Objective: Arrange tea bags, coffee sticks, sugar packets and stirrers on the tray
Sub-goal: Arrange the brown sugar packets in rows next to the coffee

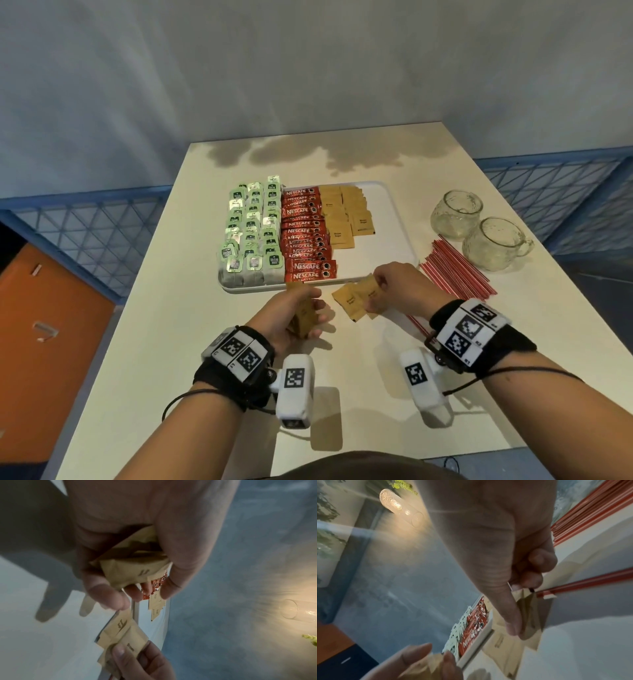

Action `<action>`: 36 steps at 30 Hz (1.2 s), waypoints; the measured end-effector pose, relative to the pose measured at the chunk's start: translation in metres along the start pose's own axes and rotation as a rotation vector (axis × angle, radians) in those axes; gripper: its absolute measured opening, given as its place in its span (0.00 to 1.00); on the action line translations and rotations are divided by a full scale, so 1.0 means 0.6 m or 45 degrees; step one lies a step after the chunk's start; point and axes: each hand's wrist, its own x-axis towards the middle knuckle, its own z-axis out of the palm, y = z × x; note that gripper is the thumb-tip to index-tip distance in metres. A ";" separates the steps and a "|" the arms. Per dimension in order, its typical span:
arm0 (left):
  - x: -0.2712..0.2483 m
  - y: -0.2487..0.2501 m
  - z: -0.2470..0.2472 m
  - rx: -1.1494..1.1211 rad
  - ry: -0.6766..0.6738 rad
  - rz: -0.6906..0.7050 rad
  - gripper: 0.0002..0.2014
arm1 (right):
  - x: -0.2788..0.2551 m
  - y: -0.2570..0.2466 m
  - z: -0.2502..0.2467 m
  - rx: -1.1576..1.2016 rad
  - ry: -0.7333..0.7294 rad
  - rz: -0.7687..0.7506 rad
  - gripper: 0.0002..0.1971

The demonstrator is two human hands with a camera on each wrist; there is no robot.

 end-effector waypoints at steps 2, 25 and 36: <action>0.000 0.003 -0.006 0.023 -0.016 -0.011 0.22 | 0.002 0.000 -0.011 0.011 -0.044 -0.110 0.12; -0.002 0.013 -0.018 0.348 0.029 0.056 0.13 | 0.031 -0.038 -0.004 -0.484 -0.231 -0.410 0.34; 0.011 -0.001 0.003 0.964 0.181 0.320 0.10 | 0.035 -0.050 0.009 -0.473 -0.220 -0.285 0.23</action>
